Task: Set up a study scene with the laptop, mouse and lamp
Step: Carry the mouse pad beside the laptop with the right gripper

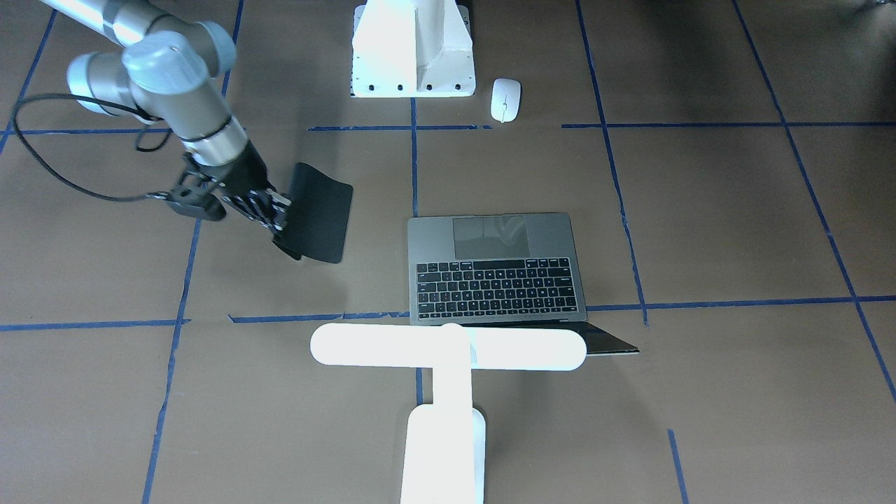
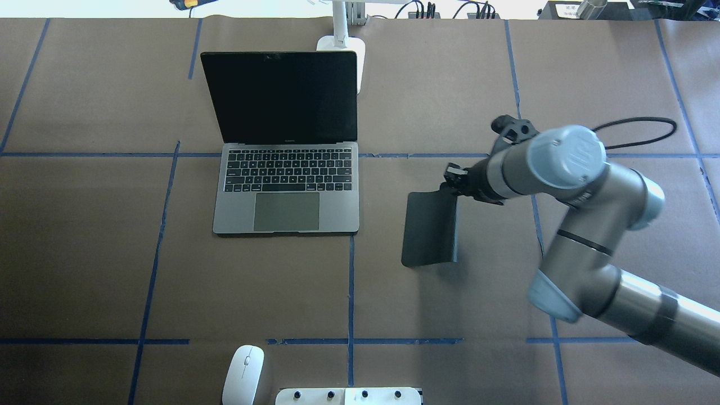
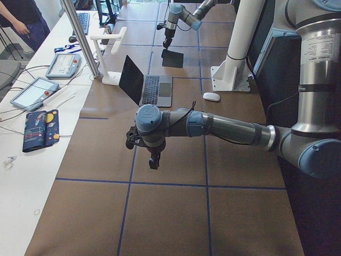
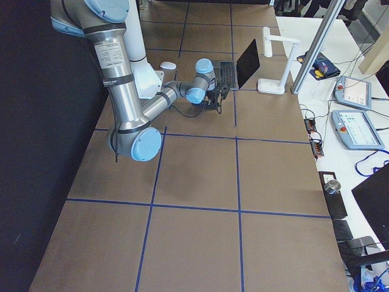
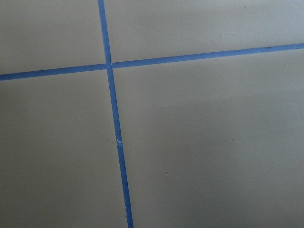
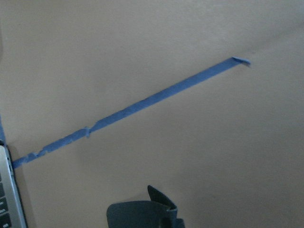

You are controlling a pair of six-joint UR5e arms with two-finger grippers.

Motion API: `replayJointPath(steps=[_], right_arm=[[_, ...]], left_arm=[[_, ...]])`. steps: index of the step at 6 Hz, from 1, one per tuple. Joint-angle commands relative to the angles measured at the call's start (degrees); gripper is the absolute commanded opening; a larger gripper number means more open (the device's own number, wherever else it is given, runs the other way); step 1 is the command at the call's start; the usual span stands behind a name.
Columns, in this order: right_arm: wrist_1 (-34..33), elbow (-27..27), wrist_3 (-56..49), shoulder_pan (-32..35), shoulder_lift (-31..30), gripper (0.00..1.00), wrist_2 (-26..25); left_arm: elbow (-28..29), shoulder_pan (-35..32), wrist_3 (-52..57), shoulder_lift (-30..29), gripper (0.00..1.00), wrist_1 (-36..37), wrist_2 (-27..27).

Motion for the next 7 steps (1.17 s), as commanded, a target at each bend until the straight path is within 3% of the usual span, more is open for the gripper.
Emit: replayJointPath(steps=[1,2,3,4,5,7], right_arm=[[-0.62,-10.69,-0.4,1.55,9.91,0.0,-0.37],[-0.1,-11.87,-1.36,2.52,10.48,0.0,-0.46],[0.0,-12.58,-1.63,2.96,10.66,0.07,-0.47],[-0.18,-14.93,-4.68,3.66,12.49,0.99,-0.38],[-0.7,-15.65,-10.01,4.54,13.11,1.0,0.32],[-7.86,-13.74,-20.19,9.87,12.25,1.0,9.85]], left_arm=[[0.0,0.09,0.0,0.49,1.0,0.06,0.0],[0.0,0.0,0.0,0.49,1.0,0.06,0.0],[-0.09,0.09,0.0,0.49,1.0,-0.03,0.0],[-2.26,0.18,-0.35,0.32,1.0,-1.33,0.17],[-5.16,0.35,-4.35,-0.03,1.0,-1.61,0.18],[-13.5,5.16,-19.28,-0.39,1.0,-6.49,0.09]])
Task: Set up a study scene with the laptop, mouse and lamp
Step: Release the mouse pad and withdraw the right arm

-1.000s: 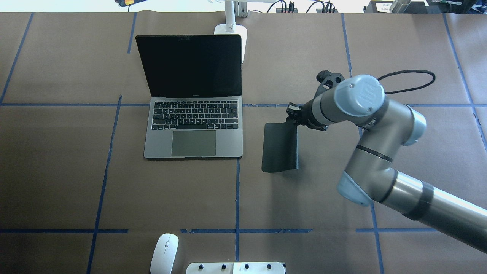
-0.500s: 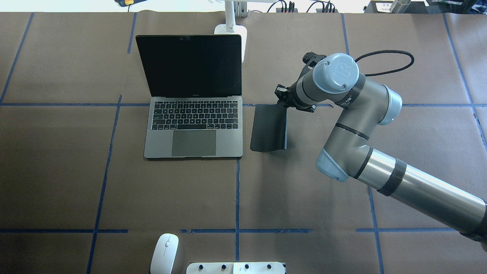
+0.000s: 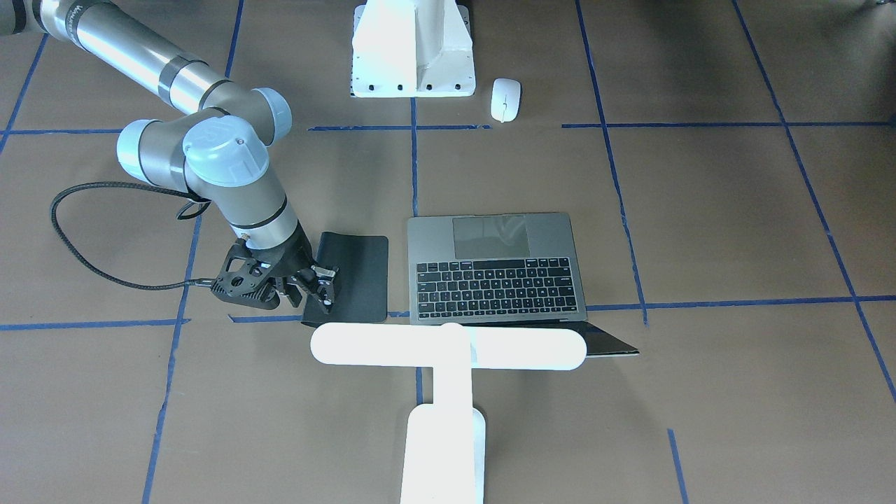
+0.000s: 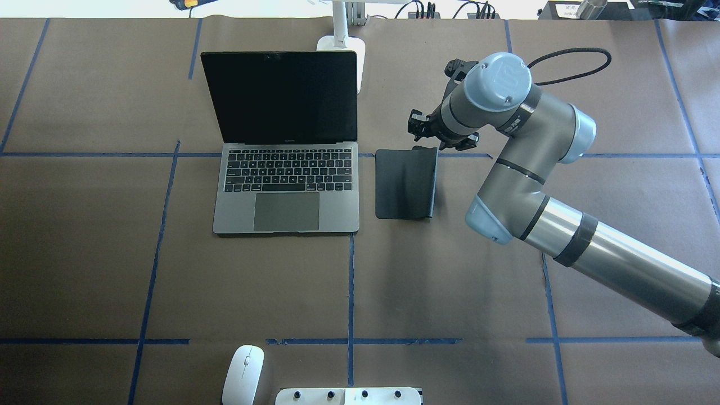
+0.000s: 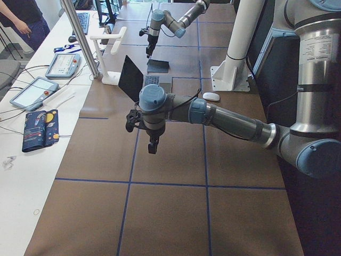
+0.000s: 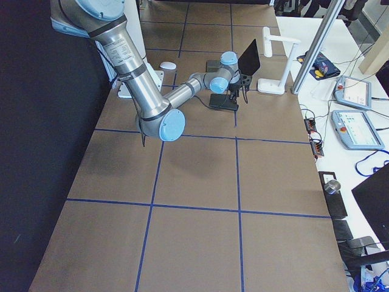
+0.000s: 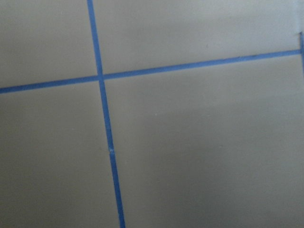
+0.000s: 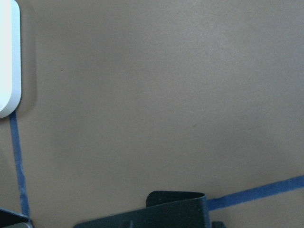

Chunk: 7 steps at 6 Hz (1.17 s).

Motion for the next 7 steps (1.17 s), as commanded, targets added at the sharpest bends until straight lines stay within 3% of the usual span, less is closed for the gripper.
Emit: replayJointPath(steps=[1,2,3,4,6,7], right_arm=[[-7.57,6.66,-16.33,5.35,-5.37,1.0,7.22],[-11.78,11.32,-25.48,9.64,-9.16,1.0,11.33],[-15.91,15.37,-34.09,14.82,-13.55,1.0,15.37],[-18.91,20.11,-44.54,17.91,-19.33,1.0,15.94],[-28.74,27.69,-72.44,29.04,-31.03,1.0,16.03],[-29.92,27.89,-84.94,36.59,-36.74,1.0,18.38]], left_arm=[[-7.29,6.55,-6.18,0.58,1.0,-8.27,0.02],[-8.2,14.33,-6.62,0.85,1.0,-11.45,0.37],[-9.34,17.37,-9.14,0.42,1.0,-11.66,0.64],[-12.57,21.05,-14.91,0.5,1.0,-12.01,1.16],[-19.43,38.13,-31.92,0.41,1.0,-12.1,17.08],[-20.67,49.8,-42.9,0.41,1.0,-17.15,27.52]])
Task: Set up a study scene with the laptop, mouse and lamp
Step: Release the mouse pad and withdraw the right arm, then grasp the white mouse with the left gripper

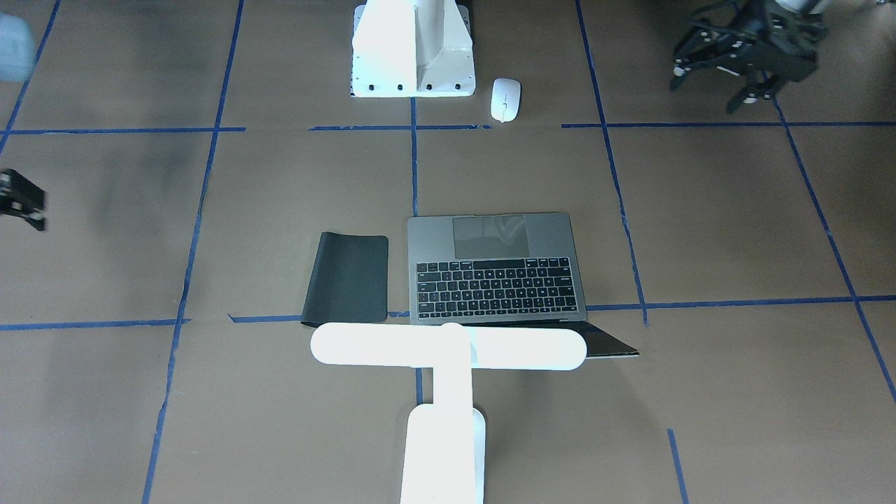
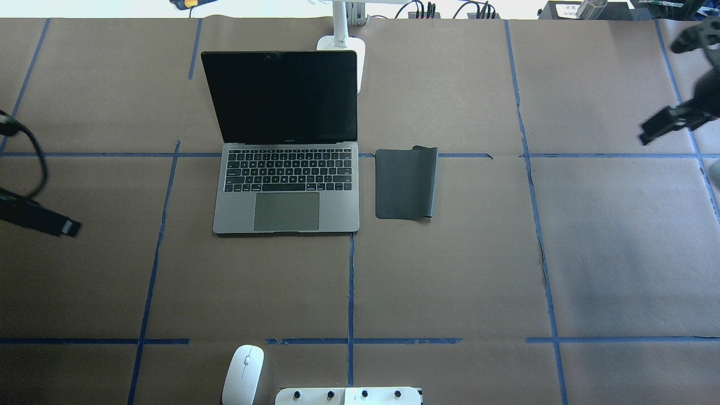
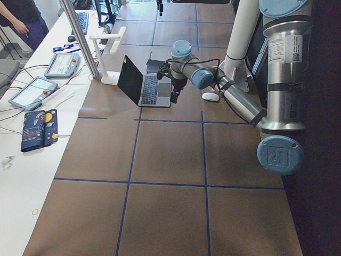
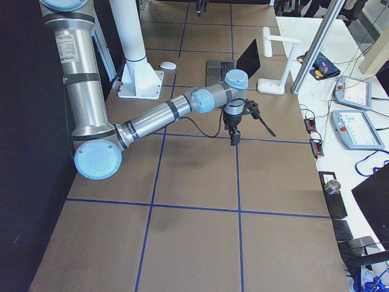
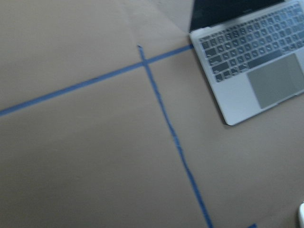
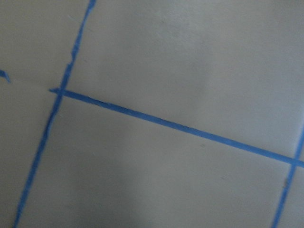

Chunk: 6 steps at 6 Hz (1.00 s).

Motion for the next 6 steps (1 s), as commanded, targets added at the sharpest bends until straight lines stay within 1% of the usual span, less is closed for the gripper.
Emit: replayJointPath(steps=[1,2,3,4,5,6], right_arm=[[-2.4,0.75,-23.46,14.02,-11.08,1.0,5.72],[-2.31,0.92,-30.35,19.75,-16.09,1.0,6.19],[-2.31,1.1,-31.98,21.46,-18.31,1.0,6.2],[-2.4,0.84,-31.65,21.48,-18.34,1.0,6.2],[-2.4,0.83,-31.47,21.48,-18.34,1.0,6.2],[-2.48,0.75,-31.38,21.48,-18.34,1.0,6.2]], left_arm=[[-1.92,21.43,-19.48,-0.09,1.0,-6.51,18.95],[-2.01,30.76,-25.75,-0.79,1.0,-6.54,28.01],[-1.58,39.99,-30.69,-1.23,1.0,-6.28,36.54],[-0.09,47.22,-32.48,-3.15,1.0,-6.11,41.67],[6.01,48.34,-32.76,-8.83,1.0,-6.1,42.16],[11.47,48.52,-37.11,-12.54,1.0,-6.19,42.77]])
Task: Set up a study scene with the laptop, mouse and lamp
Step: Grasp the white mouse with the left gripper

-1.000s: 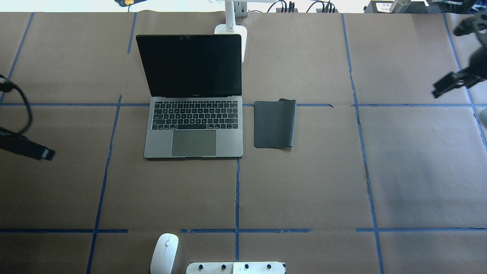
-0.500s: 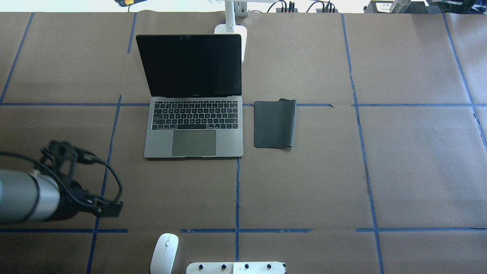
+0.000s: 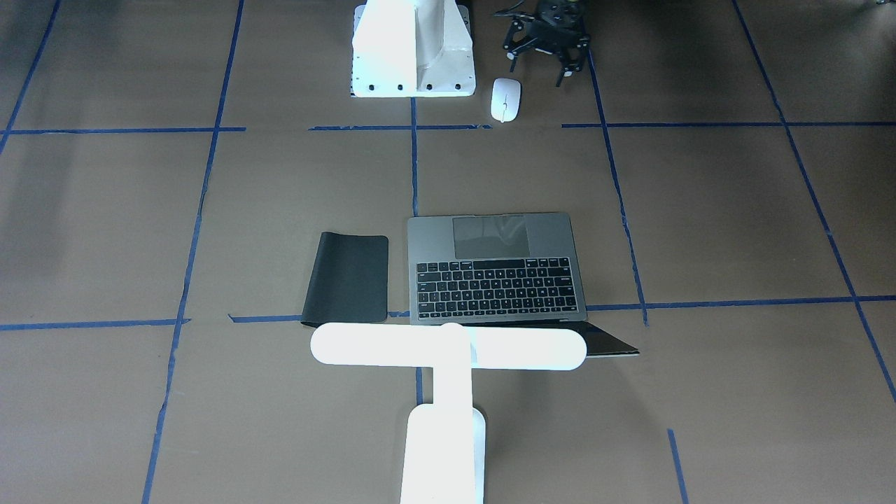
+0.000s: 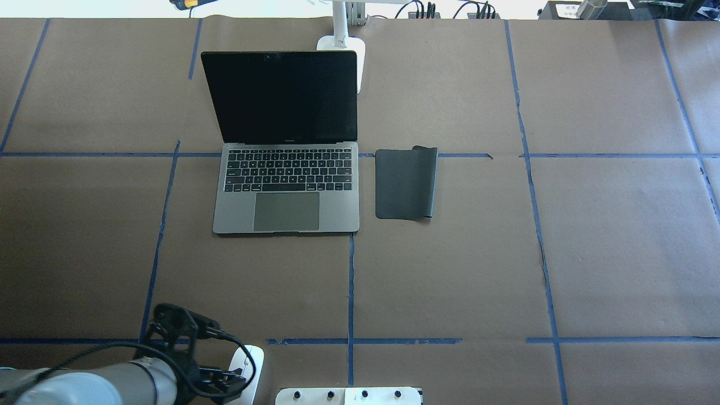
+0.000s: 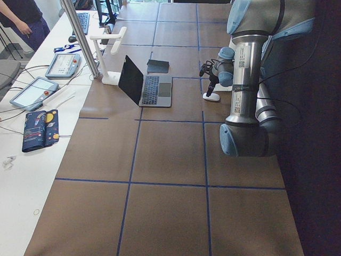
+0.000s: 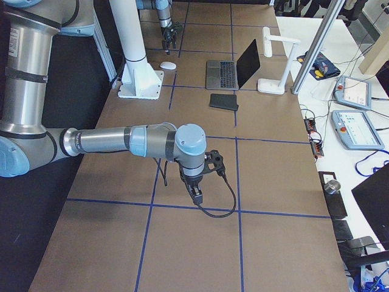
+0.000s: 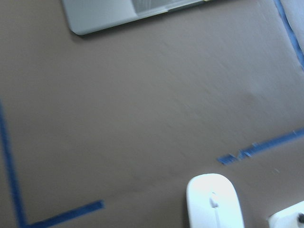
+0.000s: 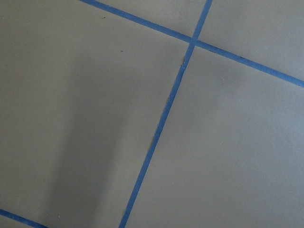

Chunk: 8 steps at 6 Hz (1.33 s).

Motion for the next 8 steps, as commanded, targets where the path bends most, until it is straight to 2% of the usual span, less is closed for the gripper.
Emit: replayJointPath(steps=[1,5,6,7,8], right_arm=[[-0.07,-0.17,0.05,0.06,-0.07,1.0,-0.08],[-0.25,-0.17,0.05,0.06,-0.07,1.0,-0.08],[-0.16,-0.17,0.05,0.06,-0.07,1.0,-0.08],[-0.16,-0.25,0.05,0.06,-0.07,1.0,-0.08],[-0.16,-0.25,0.05,0.06,-0.07,1.0,-0.08]], left_arm=[[6.84,3.35,-6.07,-4.5,1.0,-0.05,2.48],[8.7,3.54,-6.28,-4.5,1.0,-0.05,2.31],[8.71,3.54,-6.28,-4.5,0.75,0.03,2.31],[8.71,3.54,-6.28,-4.5,0.43,-0.05,2.31],[8.62,3.54,-6.28,-4.5,0.24,-0.05,2.4]])
